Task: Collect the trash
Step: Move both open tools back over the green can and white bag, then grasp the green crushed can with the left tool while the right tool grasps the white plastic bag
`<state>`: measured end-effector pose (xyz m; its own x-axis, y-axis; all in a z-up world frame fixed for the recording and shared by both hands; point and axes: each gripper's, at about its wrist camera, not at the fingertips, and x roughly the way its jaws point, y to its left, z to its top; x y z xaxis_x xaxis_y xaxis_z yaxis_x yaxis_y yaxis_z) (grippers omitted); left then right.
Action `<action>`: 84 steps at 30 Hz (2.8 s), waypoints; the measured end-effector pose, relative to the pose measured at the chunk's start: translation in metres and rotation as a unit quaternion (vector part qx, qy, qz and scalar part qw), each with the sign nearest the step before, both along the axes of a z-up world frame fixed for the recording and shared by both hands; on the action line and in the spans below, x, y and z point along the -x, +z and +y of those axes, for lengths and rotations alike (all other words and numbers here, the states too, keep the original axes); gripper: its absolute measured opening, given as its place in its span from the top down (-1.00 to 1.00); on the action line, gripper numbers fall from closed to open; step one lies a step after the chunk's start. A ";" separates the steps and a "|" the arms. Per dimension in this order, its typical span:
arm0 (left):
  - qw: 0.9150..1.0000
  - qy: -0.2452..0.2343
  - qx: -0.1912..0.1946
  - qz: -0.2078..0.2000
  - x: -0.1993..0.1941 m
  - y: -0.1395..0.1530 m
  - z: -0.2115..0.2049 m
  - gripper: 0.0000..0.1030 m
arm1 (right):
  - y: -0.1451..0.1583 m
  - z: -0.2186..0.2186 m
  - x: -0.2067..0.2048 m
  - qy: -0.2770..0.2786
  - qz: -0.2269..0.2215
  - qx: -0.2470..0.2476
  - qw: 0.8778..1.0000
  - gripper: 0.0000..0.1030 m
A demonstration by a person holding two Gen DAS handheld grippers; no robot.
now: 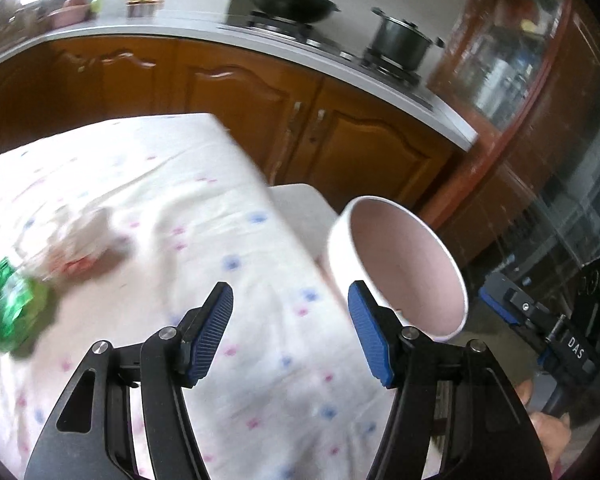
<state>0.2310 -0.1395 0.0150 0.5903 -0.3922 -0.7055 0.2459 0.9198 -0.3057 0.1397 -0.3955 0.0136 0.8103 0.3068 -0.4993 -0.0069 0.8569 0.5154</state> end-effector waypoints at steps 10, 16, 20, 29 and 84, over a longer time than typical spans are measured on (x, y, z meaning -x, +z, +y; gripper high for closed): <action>0.997 0.076 0.017 0.003 0.034 -0.008 0.081 -0.18 | -0.003 0.051 -0.001 0.045 0.004 -0.002 0.999 -0.37; 0.992 0.118 0.037 0.005 0.054 -0.016 0.126 -0.18 | -0.007 0.078 0.000 0.067 0.004 -0.001 0.998 -0.36; 0.988 0.147 0.038 0.011 0.064 -0.022 0.153 -0.18 | -0.013 0.096 -0.001 0.082 0.011 -0.002 0.997 -0.36; 0.980 0.194 0.047 0.024 0.075 -0.036 0.193 -0.24 | -0.025 0.136 -0.006 0.117 0.032 0.005 0.993 -0.46; 0.988 0.156 0.005 0.000 0.033 -0.024 0.205 0.99 | -0.002 0.206 -0.076 0.183 -0.005 0.043 0.982 0.63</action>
